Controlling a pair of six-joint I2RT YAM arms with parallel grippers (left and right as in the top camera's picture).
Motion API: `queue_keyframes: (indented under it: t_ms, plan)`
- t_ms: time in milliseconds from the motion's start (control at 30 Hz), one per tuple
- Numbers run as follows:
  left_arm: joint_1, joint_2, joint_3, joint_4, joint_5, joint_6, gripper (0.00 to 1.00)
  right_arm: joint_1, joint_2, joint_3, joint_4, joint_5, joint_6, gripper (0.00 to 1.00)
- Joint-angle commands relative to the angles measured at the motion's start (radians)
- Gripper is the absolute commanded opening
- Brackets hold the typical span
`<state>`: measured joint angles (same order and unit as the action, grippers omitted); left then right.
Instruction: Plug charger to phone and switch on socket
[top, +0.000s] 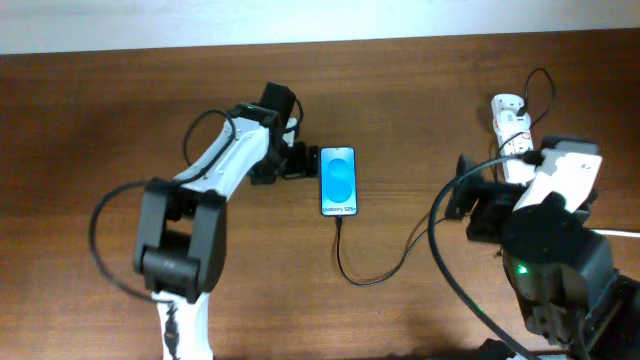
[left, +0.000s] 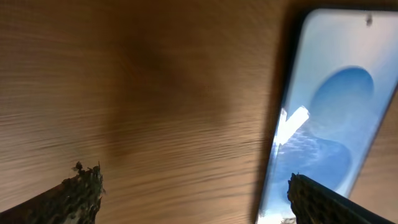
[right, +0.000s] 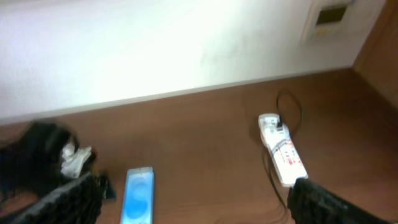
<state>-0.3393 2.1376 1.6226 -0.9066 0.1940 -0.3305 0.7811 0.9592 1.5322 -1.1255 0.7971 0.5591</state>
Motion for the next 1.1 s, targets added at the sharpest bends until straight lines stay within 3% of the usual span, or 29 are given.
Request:
queue_keyframes:
  t_ms: [0, 67, 200, 300, 400, 500, 567, 633, 800, 933, 1067]
  plan:
    - [0.006, -0.273, 0.001, 0.002, -0.261, 0.002, 1.00, -0.003, 0.005, 0.002, 0.152, 0.157, -0.005, 0.99]
    - [0.006, -0.382, 0.001, 0.026, -0.393, 0.002, 1.00, -0.003, 0.017, 0.002, 0.200, 0.193, -0.009, 0.99]
    - [0.028, -0.536, 0.001, 0.234, -0.724, 0.003, 1.00, -0.003, 0.031, 0.002, 0.171, 0.202, -0.008, 0.99]
    - [0.053, -0.570, 0.001, 0.336, -0.820, 0.090, 1.00, -0.003, 0.032, 0.002, 0.110, 0.202, -0.008, 0.98]
    - [0.091, -0.573, 0.001, 0.381, -0.830, 0.298, 0.99, -0.003, 0.050, 0.002, 0.066, 0.170, 0.000, 0.42]
    - [0.120, -0.573, 0.001, 0.468, -0.830, 0.421, 0.99, -0.003, 0.101, 0.002, 0.066, 0.073, 0.008, 0.15]
    - [0.120, -0.597, 0.000, 0.460, -0.826, 0.476, 0.99, -0.006, 0.154, 0.002, 0.062, 0.043, 0.038, 0.04]
    - [0.120, -0.677, -0.008, 0.405, -0.794, 0.475, 0.99, -0.048, 0.218, 0.002, 0.028, 0.013, 0.167, 0.04]
    - [0.144, -1.074, -0.160, 0.330, -0.670, 0.475, 0.99, -0.280, 0.322, 0.002, 0.014, -0.306, 0.183, 0.04]
    - [0.333, -1.495, -0.370, 0.383, -0.335, 0.475, 0.99, -0.473, 0.365, 0.002, -0.039, -0.455, 0.183, 0.04]
    - [0.431, -1.694, -0.414, 0.394, -0.269, 0.475, 1.00, -0.741, 0.398, 0.003, -0.104, -0.489, 0.161, 0.04]
